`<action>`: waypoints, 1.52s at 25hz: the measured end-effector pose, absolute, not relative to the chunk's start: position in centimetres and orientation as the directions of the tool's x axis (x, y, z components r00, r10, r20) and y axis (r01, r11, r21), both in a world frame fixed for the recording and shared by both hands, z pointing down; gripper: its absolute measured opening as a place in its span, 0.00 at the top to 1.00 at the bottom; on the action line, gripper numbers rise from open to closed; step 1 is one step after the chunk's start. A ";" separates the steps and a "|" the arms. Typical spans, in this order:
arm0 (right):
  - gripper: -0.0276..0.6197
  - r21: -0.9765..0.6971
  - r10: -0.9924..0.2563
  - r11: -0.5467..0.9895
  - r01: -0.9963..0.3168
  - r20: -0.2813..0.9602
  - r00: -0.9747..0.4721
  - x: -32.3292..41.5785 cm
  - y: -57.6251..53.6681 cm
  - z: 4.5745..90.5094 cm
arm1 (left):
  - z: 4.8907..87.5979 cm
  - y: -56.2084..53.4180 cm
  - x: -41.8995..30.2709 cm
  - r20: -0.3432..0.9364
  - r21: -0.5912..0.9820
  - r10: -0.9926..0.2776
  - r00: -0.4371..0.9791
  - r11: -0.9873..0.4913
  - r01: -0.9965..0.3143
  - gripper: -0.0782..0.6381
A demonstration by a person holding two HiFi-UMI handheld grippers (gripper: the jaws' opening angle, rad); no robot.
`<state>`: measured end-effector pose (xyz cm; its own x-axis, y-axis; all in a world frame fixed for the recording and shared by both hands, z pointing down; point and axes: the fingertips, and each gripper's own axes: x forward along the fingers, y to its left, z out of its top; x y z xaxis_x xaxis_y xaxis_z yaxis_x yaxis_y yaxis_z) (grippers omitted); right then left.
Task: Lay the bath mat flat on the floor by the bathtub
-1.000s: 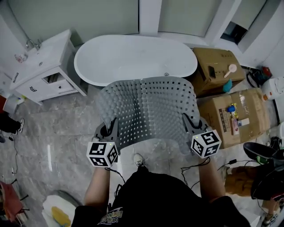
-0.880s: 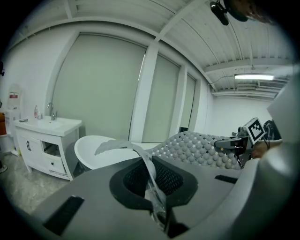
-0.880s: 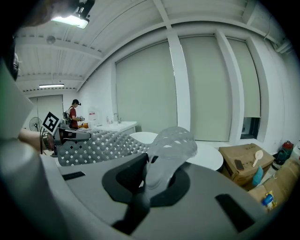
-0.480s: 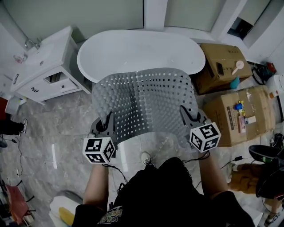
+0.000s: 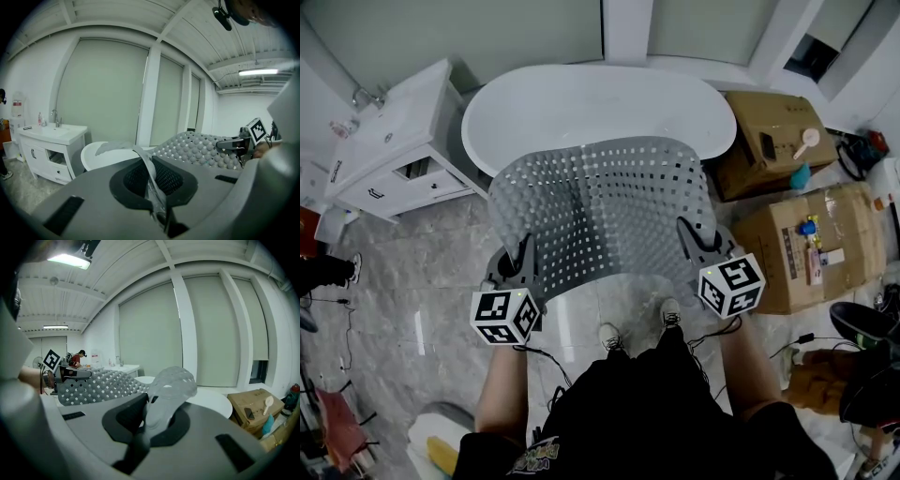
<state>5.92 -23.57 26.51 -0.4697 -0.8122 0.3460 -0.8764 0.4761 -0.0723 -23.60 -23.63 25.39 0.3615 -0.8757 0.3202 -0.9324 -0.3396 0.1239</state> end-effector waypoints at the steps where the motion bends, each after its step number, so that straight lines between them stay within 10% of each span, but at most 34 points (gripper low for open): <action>1: 0.91 -0.073 -0.811 0.479 -0.875 0.344 -0.473 6.4 -23.9 26.5 | 25.3 -23.8 -23.1 0.319 0.121 -0.878 0.357 -0.336 -0.934 0.85; 38: 0.91 -0.161 -0.716 0.558 -0.814 0.402 -0.571 25.5 -31.7 38.5 | 34.2 -28.4 -3.6 0.438 0.064 -0.869 0.230 -0.225 -0.972 0.85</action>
